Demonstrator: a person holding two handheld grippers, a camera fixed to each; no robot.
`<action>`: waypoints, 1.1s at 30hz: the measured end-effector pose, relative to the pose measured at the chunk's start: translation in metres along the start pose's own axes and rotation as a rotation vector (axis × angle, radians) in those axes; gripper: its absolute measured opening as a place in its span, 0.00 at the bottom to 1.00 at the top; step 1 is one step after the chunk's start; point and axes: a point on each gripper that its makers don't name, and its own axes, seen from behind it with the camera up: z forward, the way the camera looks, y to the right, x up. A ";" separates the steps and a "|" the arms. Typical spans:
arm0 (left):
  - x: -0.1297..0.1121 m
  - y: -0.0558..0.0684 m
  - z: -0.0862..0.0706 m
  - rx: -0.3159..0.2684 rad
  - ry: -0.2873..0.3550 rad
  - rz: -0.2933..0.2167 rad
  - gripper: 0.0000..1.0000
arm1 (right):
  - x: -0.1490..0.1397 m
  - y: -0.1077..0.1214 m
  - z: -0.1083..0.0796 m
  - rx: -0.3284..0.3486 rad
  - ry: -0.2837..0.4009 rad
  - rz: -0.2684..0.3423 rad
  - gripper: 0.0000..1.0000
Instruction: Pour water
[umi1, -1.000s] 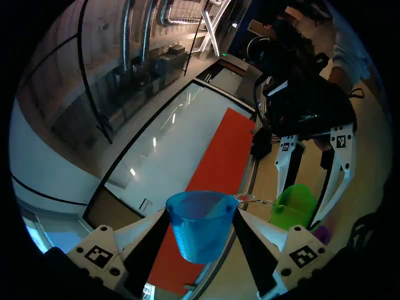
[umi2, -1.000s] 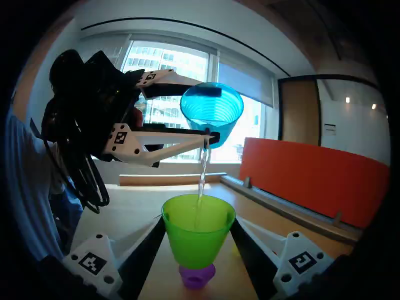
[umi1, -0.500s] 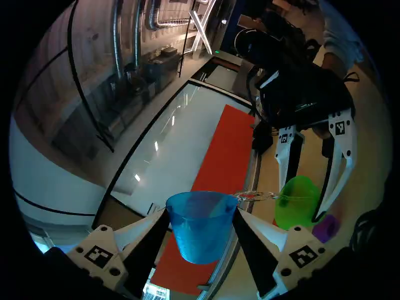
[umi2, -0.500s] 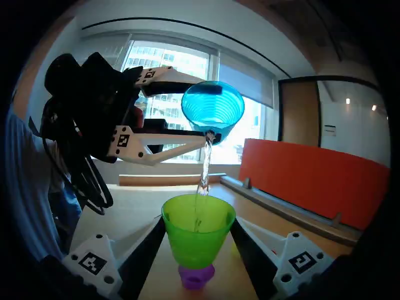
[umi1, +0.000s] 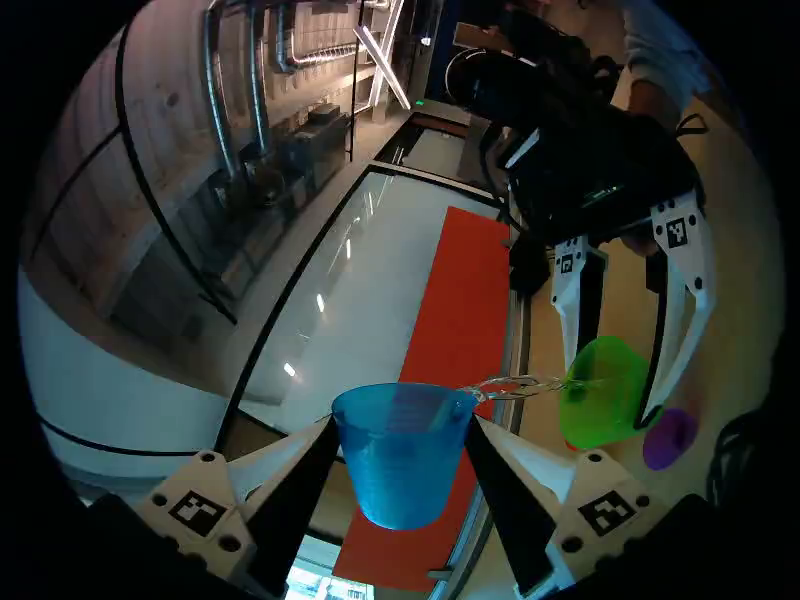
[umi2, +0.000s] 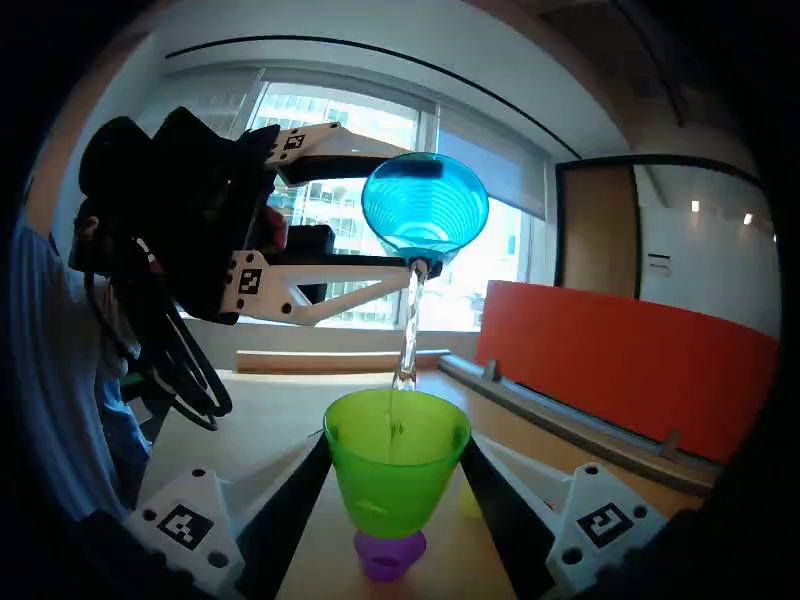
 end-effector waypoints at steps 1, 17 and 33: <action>0.000 -0.001 0.000 0.001 0.000 0.008 0.86 | 0.000 0.000 0.000 0.000 0.001 0.000 0.90; 0.004 -0.009 0.000 0.023 0.001 0.118 0.86 | 0.003 0.001 -0.001 -0.006 0.002 -0.011 0.90; 0.009 -0.009 -0.004 0.033 0.003 0.226 0.86 | 0.004 0.002 -0.001 -0.011 0.007 -0.009 0.90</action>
